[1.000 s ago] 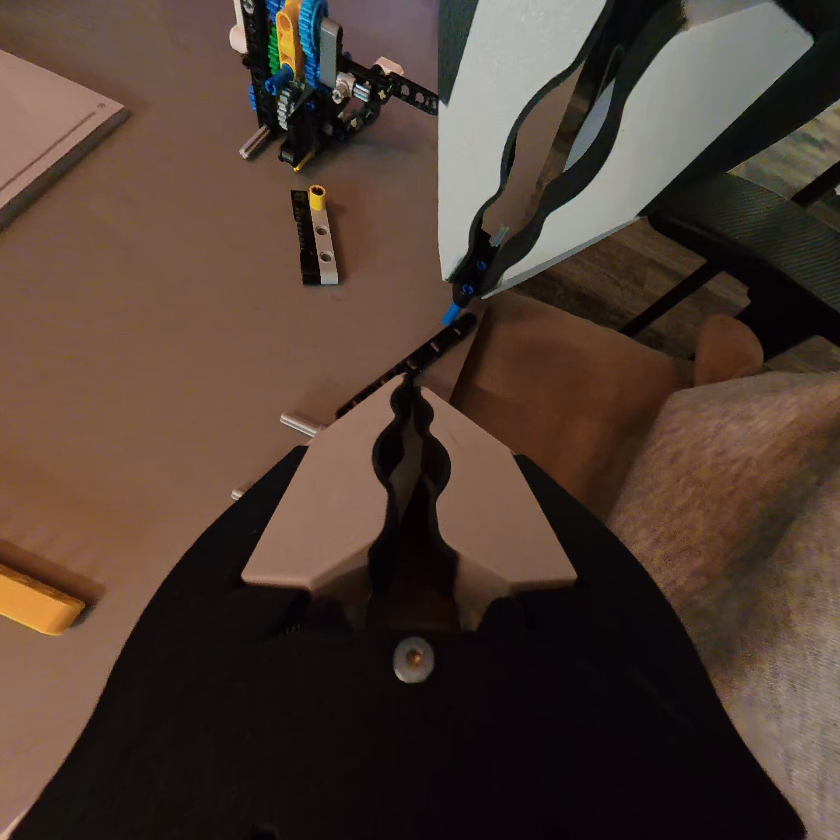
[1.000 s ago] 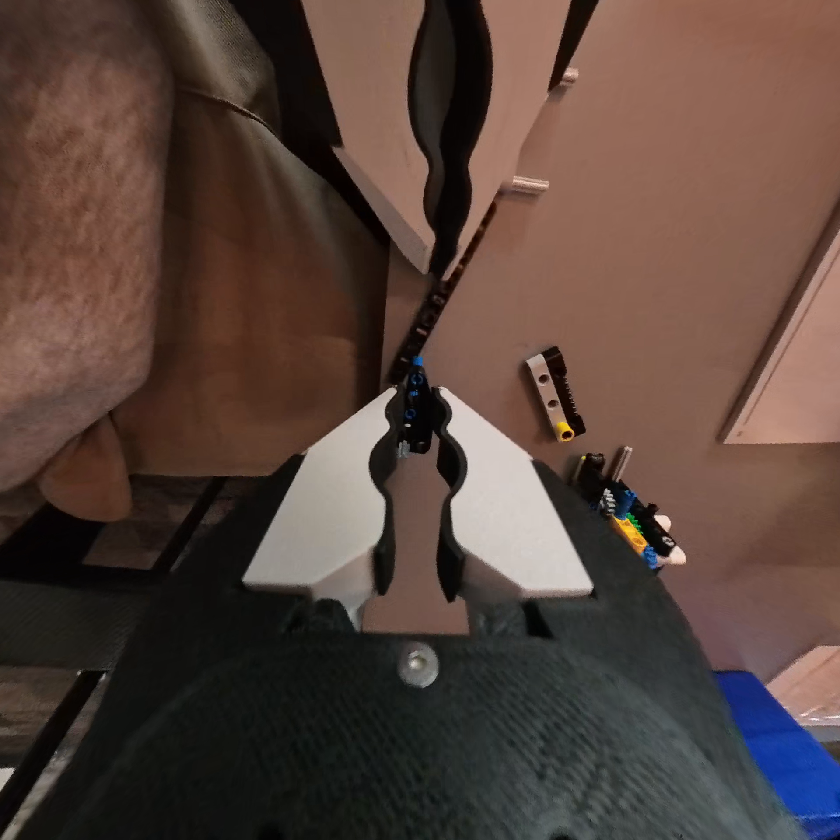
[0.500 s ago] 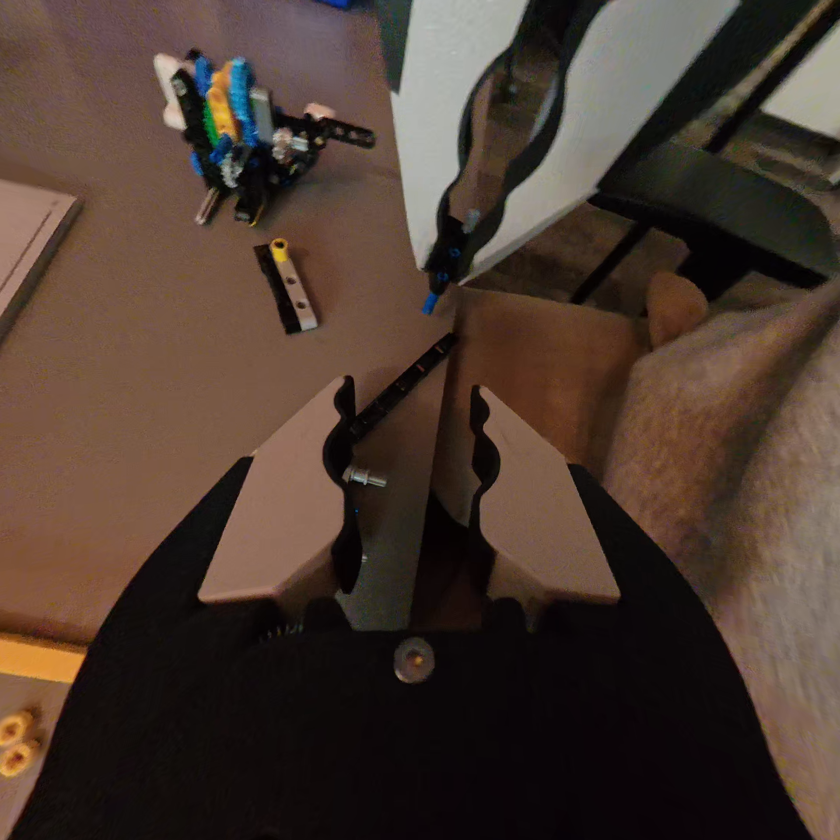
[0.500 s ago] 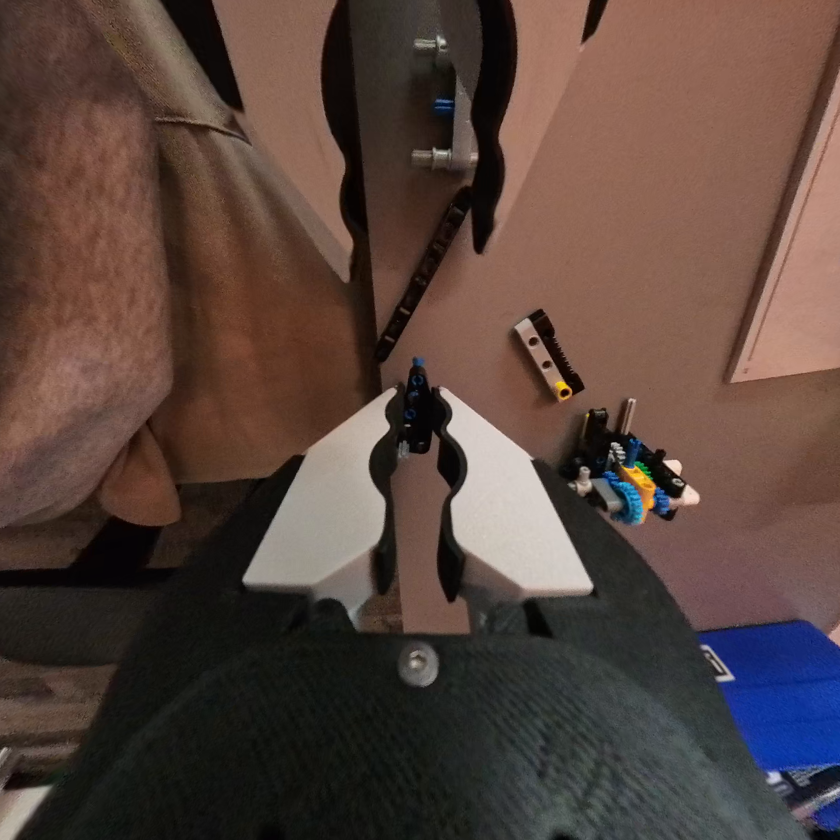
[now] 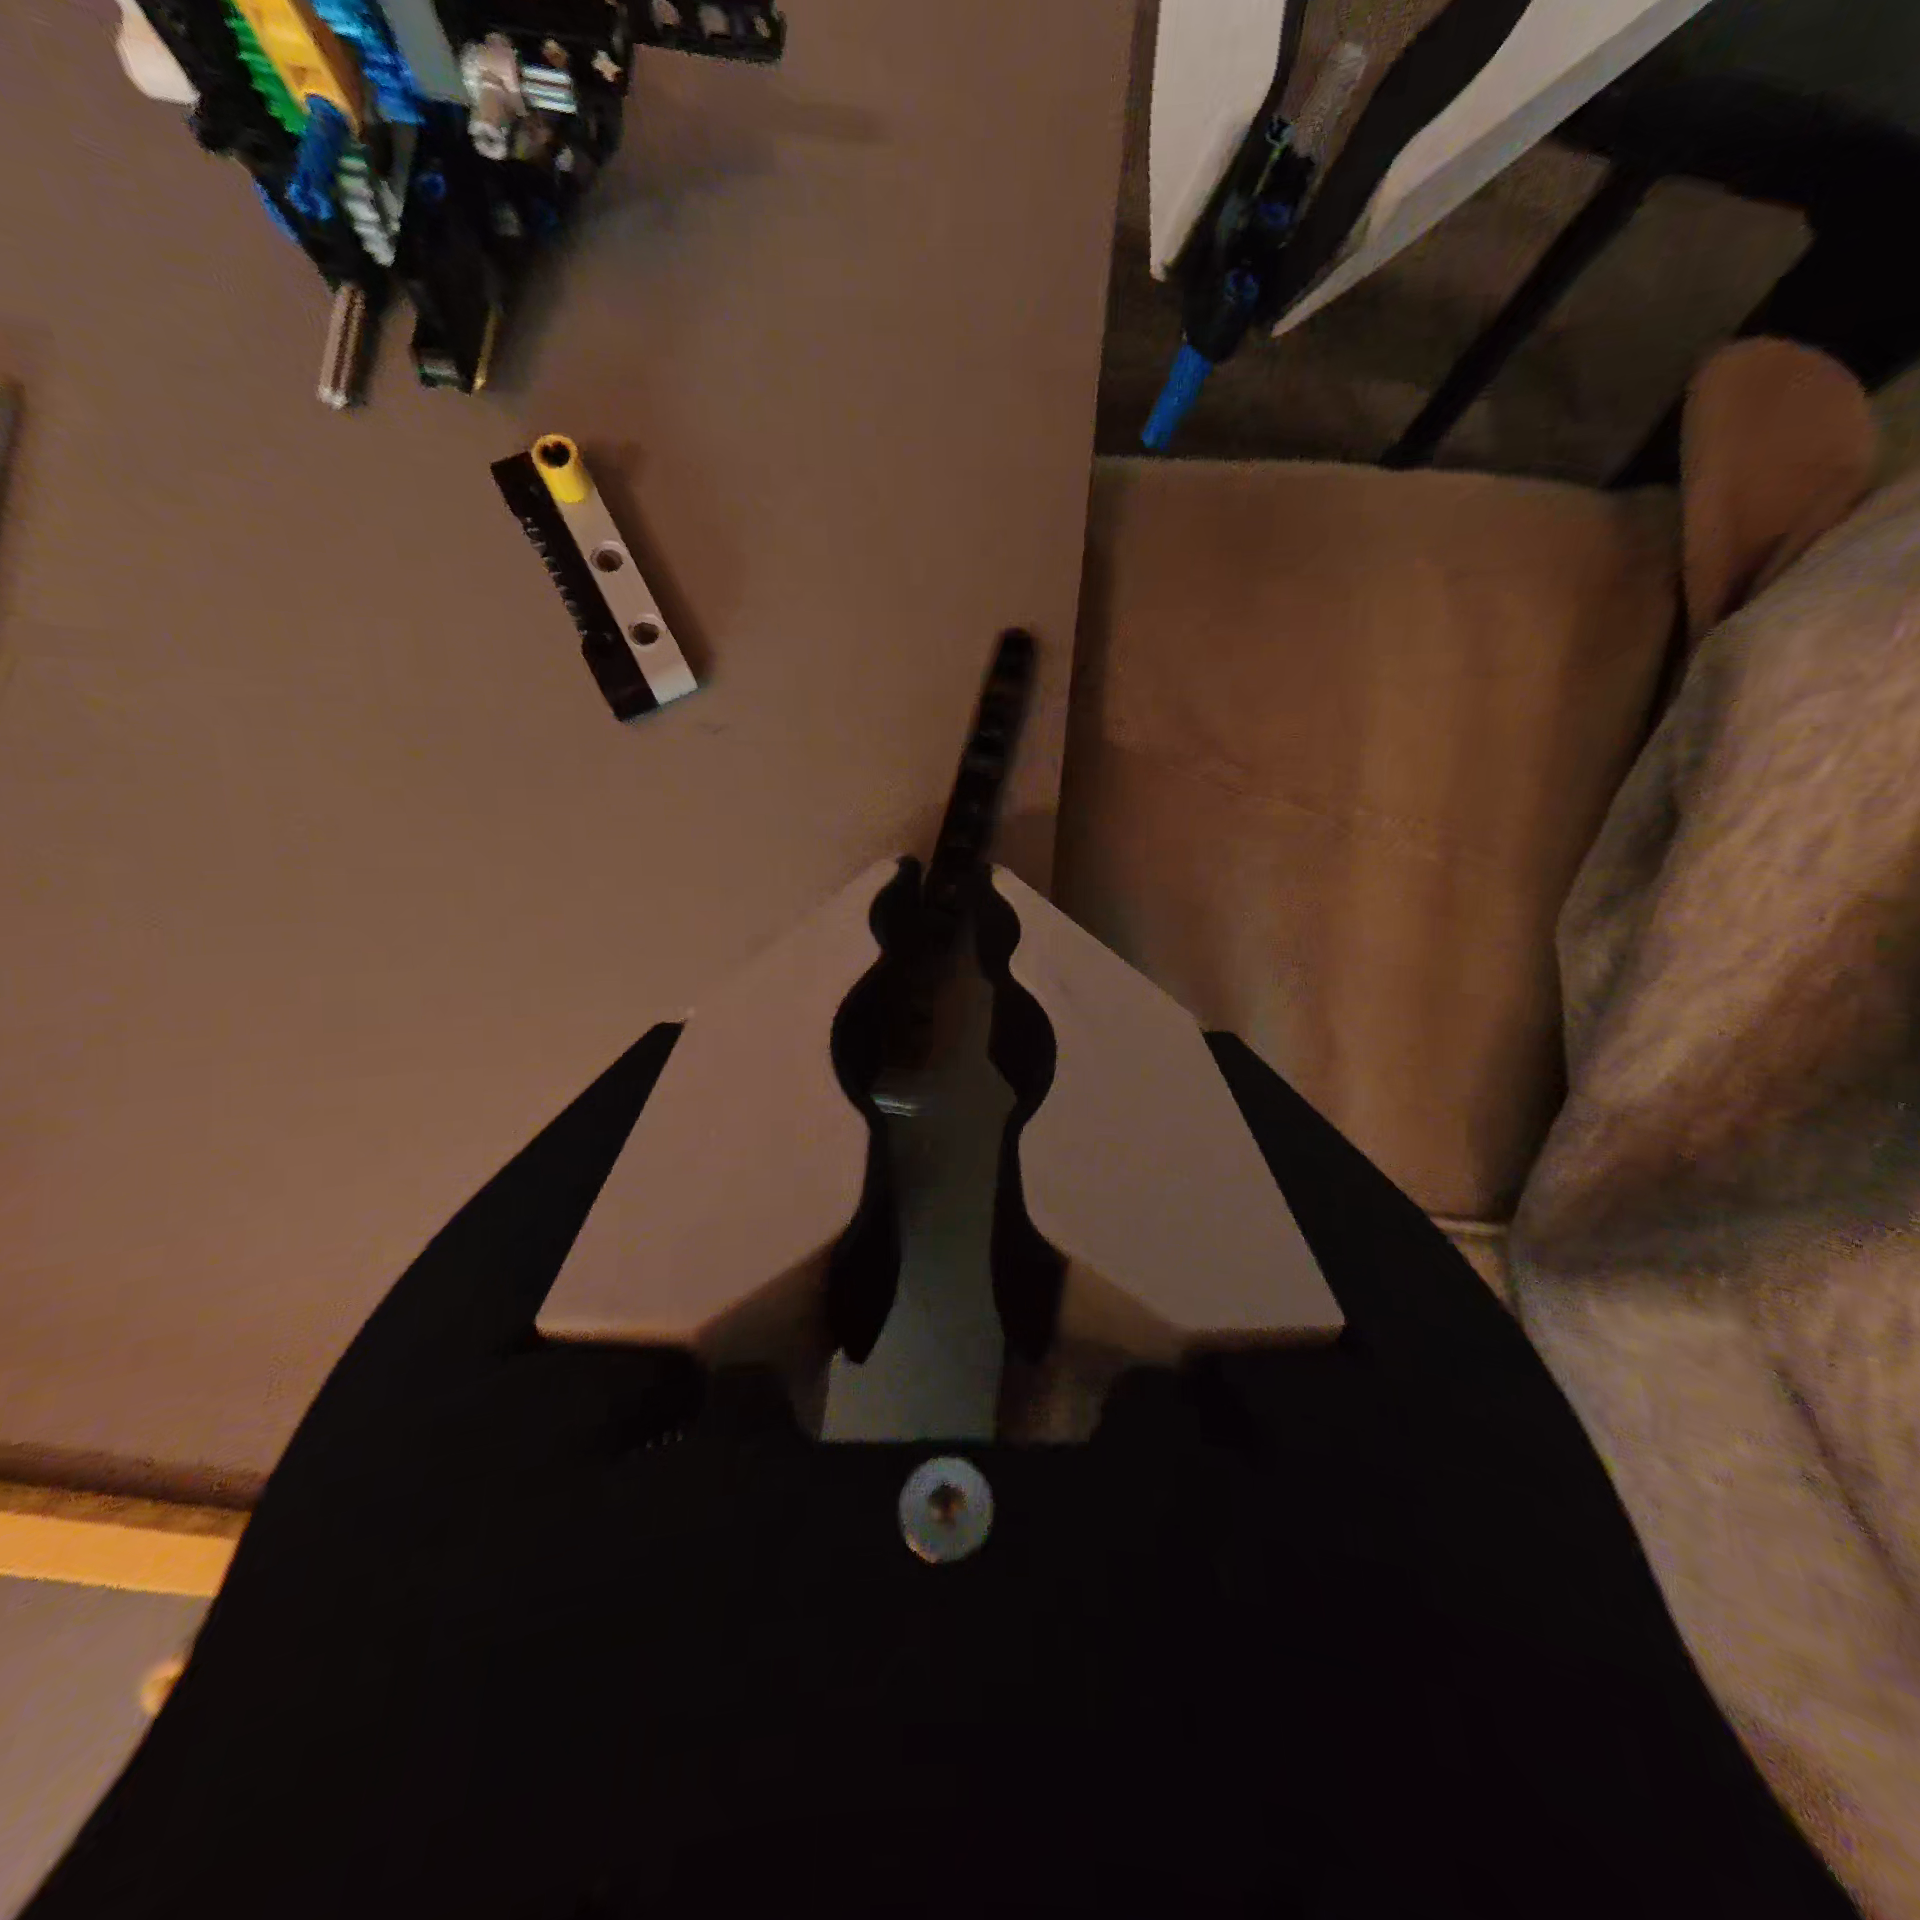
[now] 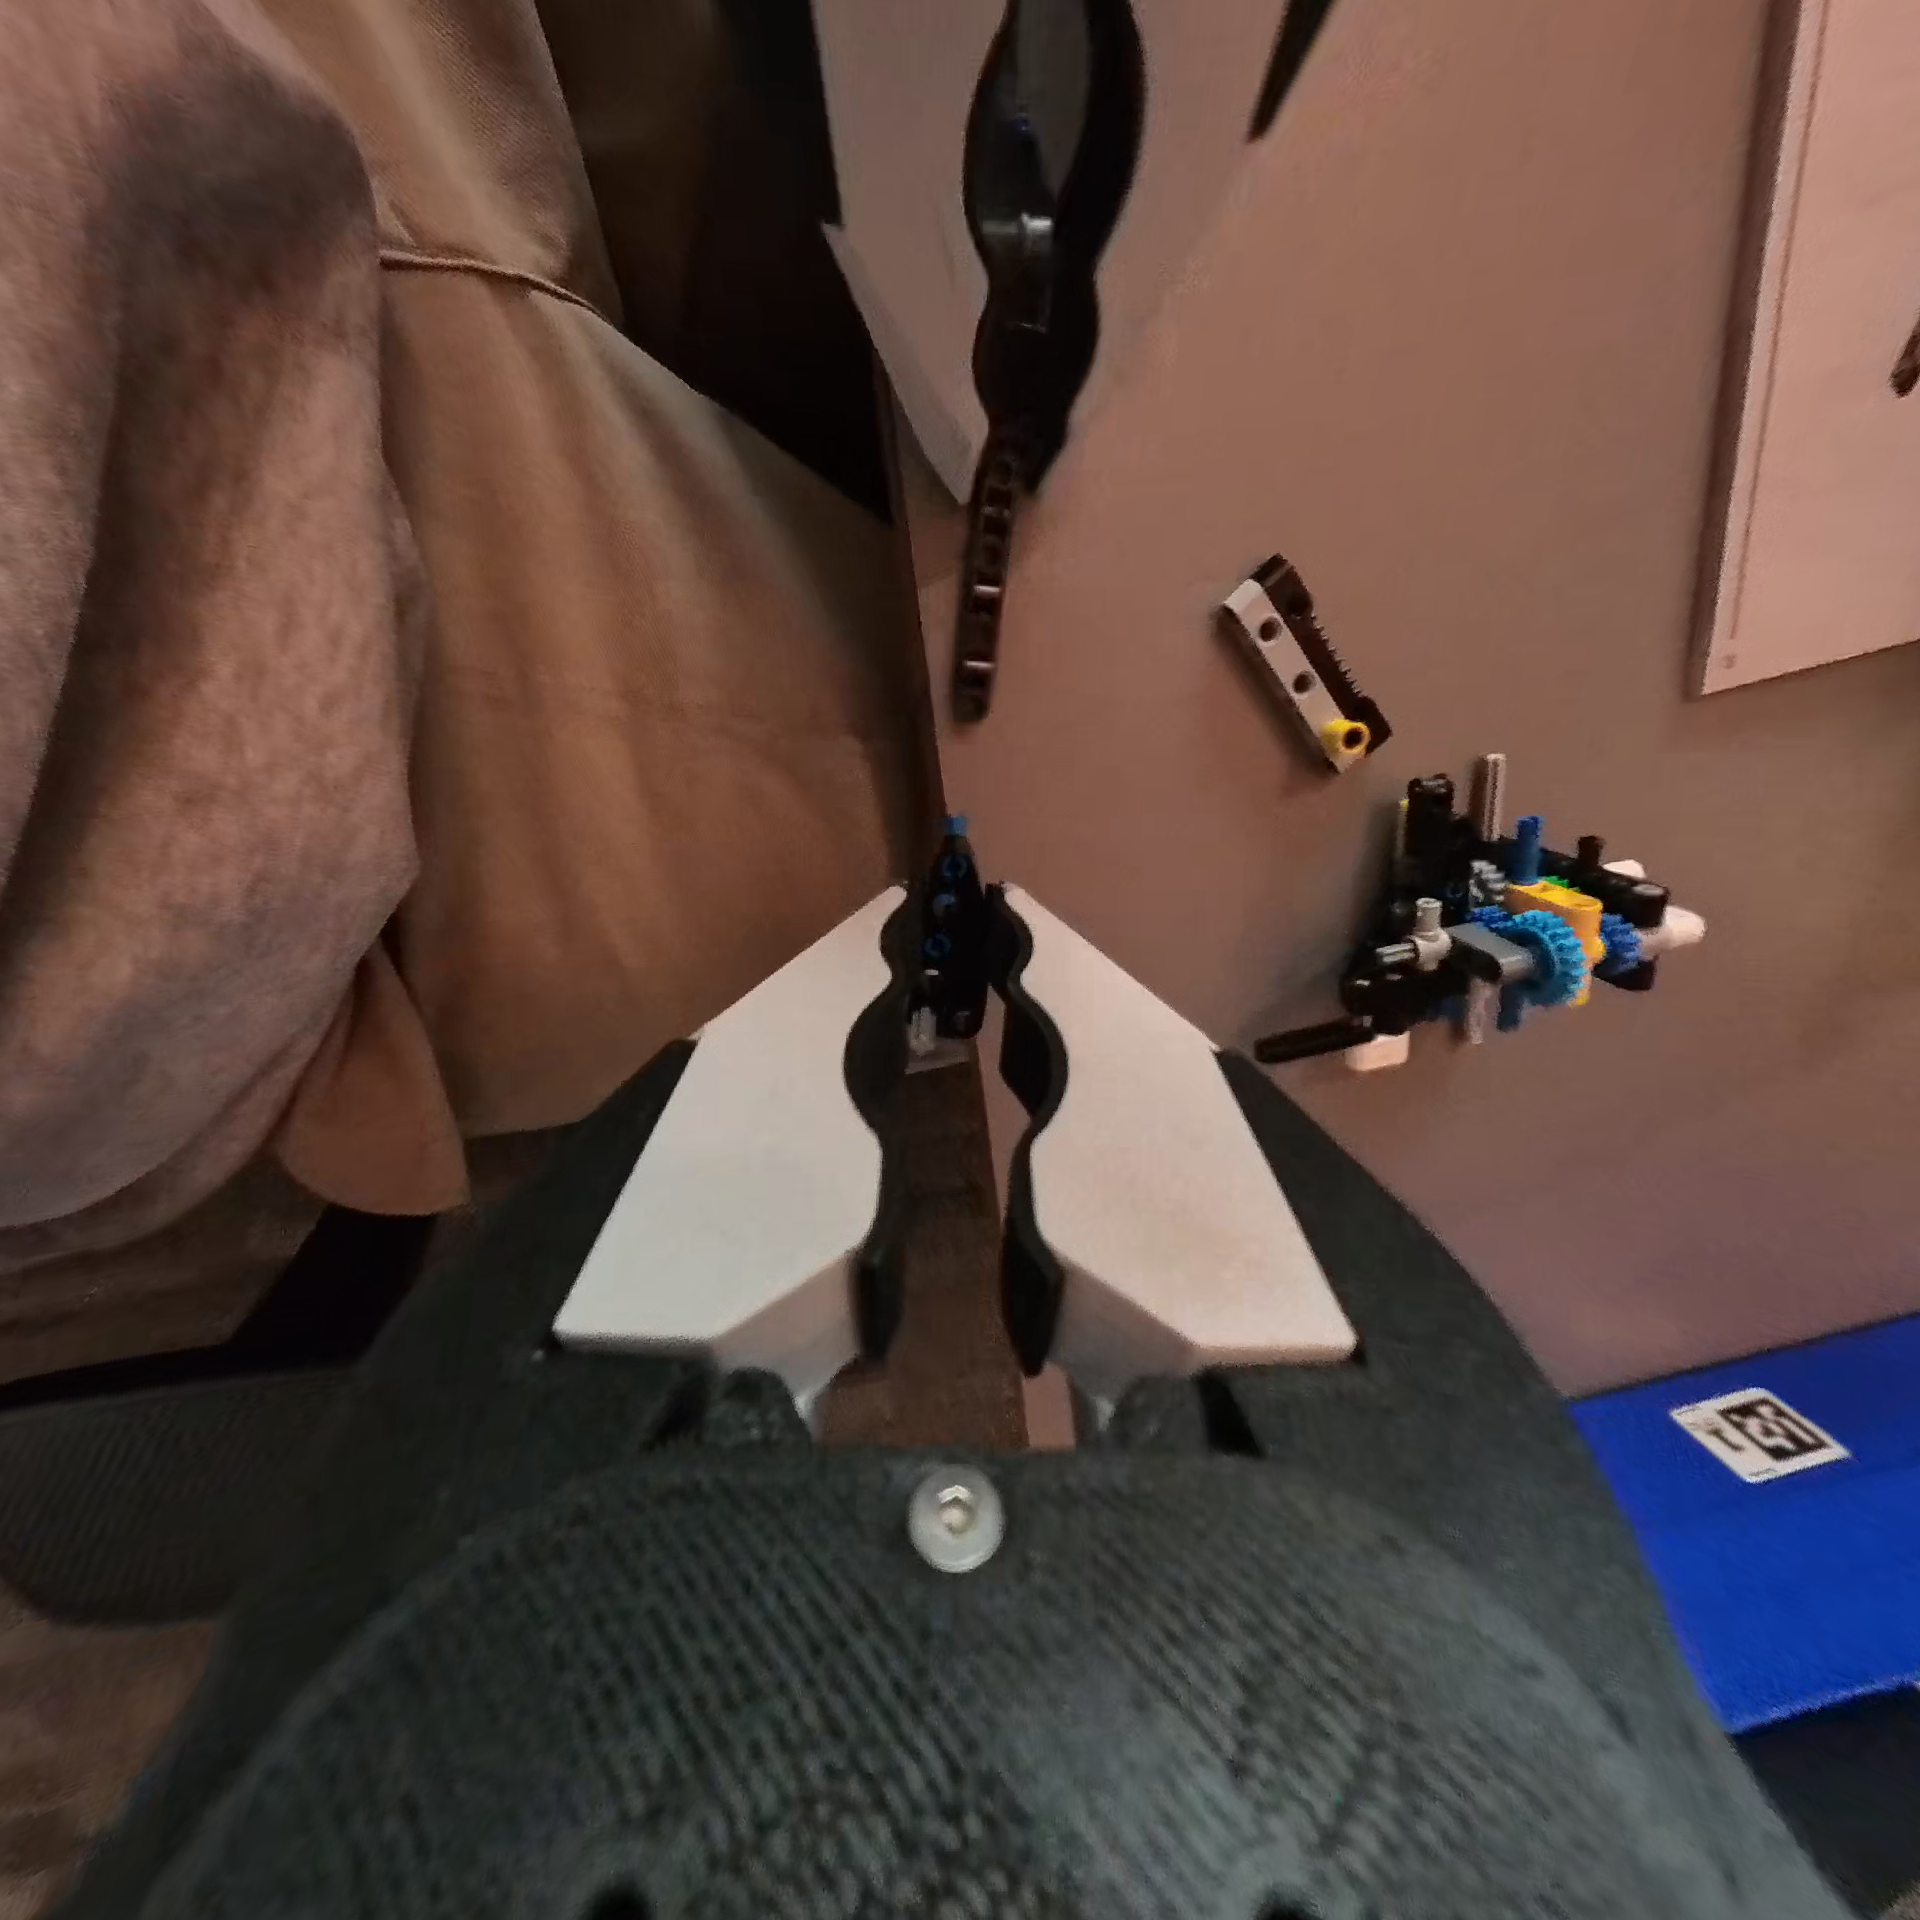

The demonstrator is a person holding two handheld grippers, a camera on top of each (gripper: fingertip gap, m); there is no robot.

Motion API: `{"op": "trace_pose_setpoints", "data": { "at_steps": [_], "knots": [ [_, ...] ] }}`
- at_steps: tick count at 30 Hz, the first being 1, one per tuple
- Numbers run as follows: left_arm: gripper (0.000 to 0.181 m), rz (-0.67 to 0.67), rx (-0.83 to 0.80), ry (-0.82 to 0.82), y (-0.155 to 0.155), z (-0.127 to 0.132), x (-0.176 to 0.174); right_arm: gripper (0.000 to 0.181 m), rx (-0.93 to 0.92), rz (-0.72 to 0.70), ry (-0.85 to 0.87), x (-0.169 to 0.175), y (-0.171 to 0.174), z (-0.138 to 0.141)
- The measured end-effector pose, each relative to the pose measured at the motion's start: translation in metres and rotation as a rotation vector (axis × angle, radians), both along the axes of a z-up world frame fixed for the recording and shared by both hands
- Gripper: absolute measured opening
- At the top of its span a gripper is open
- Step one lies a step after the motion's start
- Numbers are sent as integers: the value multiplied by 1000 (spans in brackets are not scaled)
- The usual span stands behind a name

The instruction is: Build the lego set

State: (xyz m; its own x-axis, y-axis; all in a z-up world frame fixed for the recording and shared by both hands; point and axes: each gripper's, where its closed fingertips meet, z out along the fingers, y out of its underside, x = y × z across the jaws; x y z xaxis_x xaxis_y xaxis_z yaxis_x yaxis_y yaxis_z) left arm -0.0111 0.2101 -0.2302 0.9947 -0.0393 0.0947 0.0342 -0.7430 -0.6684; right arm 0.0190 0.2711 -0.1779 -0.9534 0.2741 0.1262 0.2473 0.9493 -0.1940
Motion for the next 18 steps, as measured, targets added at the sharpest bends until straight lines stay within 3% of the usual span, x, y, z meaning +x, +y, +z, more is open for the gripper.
{"op": "trace_pose_setpoints", "data": {
  "at_steps": [5, 12, 18],
  "knots": [
    [8, 170, 107, -49, 2, 1, 8, 11, -32, 17, 1, -3, 2, -2],
    [9, 72, 83, -22, 3, 0, 16, 10, -22, 189, -46, -19, -18, -5],
    [9, 26, 105, -62, 4, 1, 17, 11, 105, 267, -72, -20, -24, -21]
  ]
}}
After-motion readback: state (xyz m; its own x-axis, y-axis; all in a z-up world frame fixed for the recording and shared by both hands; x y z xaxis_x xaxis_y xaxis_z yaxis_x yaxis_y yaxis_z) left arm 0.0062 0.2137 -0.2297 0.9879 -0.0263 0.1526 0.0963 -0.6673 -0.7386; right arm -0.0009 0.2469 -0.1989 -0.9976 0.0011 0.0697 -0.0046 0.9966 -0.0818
